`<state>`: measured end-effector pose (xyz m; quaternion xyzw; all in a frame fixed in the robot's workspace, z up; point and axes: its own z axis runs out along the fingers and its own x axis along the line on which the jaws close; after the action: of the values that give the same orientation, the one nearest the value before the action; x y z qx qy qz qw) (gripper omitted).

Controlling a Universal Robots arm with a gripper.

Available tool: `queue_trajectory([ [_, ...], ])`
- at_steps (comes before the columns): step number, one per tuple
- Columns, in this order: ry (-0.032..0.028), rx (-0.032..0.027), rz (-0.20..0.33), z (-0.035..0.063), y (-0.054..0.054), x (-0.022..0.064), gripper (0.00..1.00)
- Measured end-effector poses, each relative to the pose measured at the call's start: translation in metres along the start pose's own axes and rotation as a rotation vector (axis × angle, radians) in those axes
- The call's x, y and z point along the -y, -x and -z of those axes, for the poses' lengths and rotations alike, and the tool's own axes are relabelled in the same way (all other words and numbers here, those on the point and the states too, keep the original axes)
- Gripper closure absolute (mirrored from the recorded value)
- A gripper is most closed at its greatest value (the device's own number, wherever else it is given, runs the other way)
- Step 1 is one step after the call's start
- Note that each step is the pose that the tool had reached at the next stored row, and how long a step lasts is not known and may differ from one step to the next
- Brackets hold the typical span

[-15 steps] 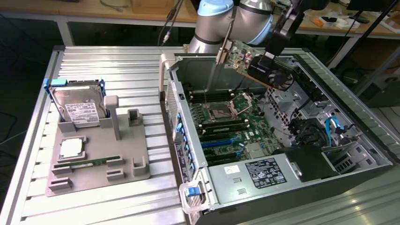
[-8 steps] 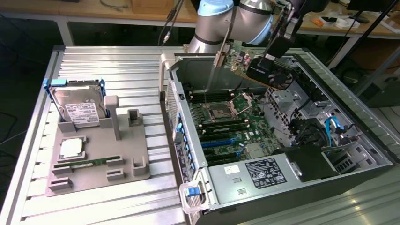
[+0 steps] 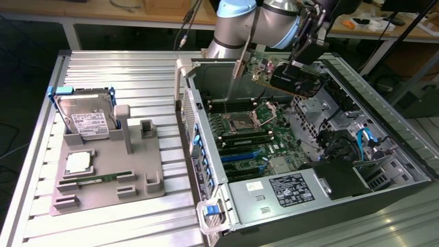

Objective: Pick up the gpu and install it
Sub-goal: 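Insert the gpu into the slot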

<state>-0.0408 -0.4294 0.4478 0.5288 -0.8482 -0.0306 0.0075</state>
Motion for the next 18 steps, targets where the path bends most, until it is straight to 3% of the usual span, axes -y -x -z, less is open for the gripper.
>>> queue_trajectory([
  [18, 0.0077, -0.0199, 0.361, -0.0073, -0.0001, 0.0004, 0.73],
])
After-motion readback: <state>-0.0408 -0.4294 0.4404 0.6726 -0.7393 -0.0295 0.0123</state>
